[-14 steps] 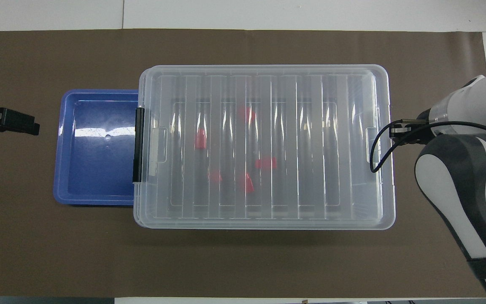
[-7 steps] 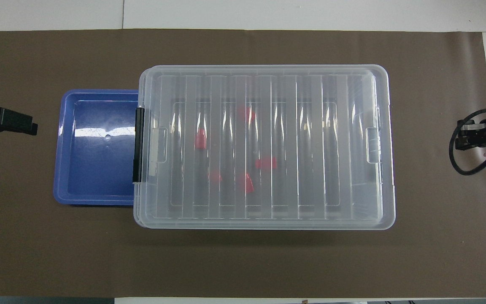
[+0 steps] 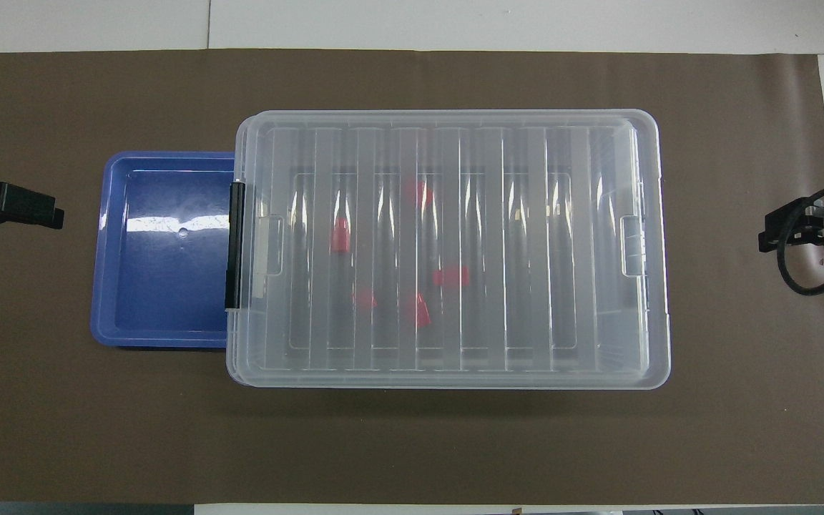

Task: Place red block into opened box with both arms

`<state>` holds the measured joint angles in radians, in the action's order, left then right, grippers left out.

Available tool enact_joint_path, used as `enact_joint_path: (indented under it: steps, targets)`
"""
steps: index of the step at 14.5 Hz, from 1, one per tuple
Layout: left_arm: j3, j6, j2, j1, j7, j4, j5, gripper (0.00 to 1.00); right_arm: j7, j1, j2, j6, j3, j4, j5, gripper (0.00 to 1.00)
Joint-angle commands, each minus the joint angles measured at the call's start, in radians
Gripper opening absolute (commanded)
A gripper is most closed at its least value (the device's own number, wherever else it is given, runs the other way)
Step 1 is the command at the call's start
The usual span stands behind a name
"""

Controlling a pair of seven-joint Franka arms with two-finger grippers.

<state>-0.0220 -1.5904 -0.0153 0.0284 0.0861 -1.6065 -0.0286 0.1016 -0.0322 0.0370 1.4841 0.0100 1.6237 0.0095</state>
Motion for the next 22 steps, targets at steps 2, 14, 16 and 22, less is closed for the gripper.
enact_joint_path:
  steps: [2, 14, 16, 22]
  targets:
    - [0.008, 0.010, -0.006, 0.004, 0.011, -0.006, -0.013, 1.00, -0.028, -0.009, 0.014, -0.001, 0.008, 0.025, -0.003, 1.00]
    - [0.008, 0.010, -0.006, 0.004, 0.011, -0.006, -0.013, 1.00, -0.048, -0.009, 0.015, 0.059, 0.005, 0.031, 0.004, 1.00]
    - [0.008, 0.010, -0.006, 0.004, 0.012, -0.006, -0.013, 1.00, -0.054, -0.009, 0.015, 0.058, 0.005, 0.031, 0.004, 1.00]
    - [0.008, 0.010, -0.006, 0.004, 0.012, -0.006, -0.013, 1.00, -0.054, -0.009, 0.015, 0.059, 0.007, 0.030, 0.004, 1.00]
